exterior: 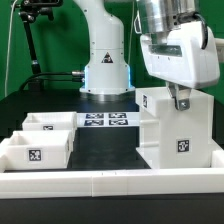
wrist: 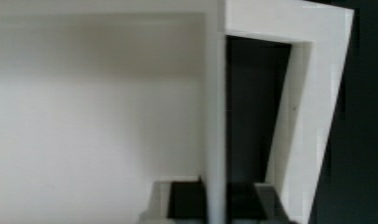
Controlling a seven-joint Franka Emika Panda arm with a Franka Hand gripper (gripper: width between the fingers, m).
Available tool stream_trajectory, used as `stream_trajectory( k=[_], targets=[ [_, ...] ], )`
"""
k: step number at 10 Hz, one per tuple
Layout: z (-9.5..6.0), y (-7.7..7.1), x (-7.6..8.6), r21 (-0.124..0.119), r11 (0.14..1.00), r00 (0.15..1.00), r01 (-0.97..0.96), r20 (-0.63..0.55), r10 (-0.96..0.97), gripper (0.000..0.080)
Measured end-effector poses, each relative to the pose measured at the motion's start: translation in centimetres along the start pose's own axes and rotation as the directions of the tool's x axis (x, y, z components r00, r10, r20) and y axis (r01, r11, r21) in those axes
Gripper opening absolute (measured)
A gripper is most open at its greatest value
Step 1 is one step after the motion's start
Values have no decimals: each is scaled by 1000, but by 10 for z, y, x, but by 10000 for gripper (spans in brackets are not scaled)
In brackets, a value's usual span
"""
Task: Assemble drawer
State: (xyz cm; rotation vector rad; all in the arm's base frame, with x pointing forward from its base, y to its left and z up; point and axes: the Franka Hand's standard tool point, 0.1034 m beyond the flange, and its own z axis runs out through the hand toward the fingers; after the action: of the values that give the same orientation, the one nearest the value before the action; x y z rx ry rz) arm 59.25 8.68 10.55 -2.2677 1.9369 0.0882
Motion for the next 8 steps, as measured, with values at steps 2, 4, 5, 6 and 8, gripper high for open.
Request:
stream_trajectory(
  k=[2, 4, 5, 6, 8],
  targets=[
    [0, 0, -1, 0, 1000, 1000, 8, 1, -8, 38],
    [3, -7, -1, 5, 1000, 1000, -15, 10, 15, 38],
    [3, -12, 0, 4, 1000, 1000, -19, 14, 19, 38],
    [2, -18, 1, 3, 1000, 1000, -22, 17, 22, 38],
    [0, -27, 2, 7, 1000, 999, -28, 20, 27, 38]
  ],
)
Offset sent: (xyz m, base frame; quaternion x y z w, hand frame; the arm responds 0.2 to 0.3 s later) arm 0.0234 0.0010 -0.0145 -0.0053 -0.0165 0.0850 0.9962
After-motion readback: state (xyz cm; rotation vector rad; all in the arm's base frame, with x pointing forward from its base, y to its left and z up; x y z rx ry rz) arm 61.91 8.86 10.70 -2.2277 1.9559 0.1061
